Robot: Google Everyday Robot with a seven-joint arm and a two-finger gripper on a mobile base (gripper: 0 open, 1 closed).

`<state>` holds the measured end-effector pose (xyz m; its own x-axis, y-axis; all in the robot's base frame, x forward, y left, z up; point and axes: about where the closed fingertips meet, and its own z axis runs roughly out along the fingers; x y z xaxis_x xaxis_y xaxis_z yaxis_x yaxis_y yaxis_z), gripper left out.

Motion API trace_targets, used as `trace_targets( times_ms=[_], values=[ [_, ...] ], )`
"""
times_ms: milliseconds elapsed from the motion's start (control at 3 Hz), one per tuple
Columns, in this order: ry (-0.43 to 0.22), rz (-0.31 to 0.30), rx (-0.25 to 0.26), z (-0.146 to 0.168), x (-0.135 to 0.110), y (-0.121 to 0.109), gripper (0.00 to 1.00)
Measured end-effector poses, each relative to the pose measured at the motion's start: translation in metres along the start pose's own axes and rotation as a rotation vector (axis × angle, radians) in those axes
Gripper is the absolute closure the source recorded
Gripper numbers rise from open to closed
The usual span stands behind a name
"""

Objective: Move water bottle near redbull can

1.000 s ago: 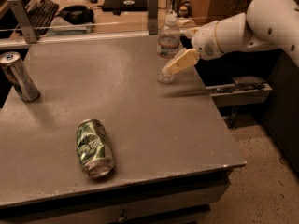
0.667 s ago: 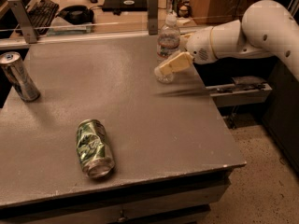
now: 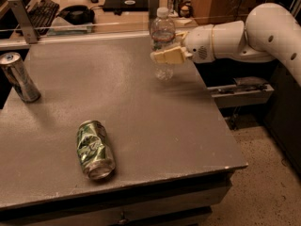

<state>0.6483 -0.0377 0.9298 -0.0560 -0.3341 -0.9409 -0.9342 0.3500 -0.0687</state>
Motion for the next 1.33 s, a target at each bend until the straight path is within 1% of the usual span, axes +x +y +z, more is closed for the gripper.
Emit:
trace_targets(
  times_ms=[333, 667, 1000, 1333],
  values=[
    [-0.063, -0.090, -0.009, -0.018, -0.044, 0.004, 0.87],
    [-0.065, -0.092, -0.010, -0.016, -0.045, 0.004, 1.00],
    [-0.059, -0.099, -0.025, -0.007, -0.047, 0.006, 1.00],
    [-0.085, -0.132, -0.077, 0.037, -0.057, 0.008, 1.00]
  ],
)
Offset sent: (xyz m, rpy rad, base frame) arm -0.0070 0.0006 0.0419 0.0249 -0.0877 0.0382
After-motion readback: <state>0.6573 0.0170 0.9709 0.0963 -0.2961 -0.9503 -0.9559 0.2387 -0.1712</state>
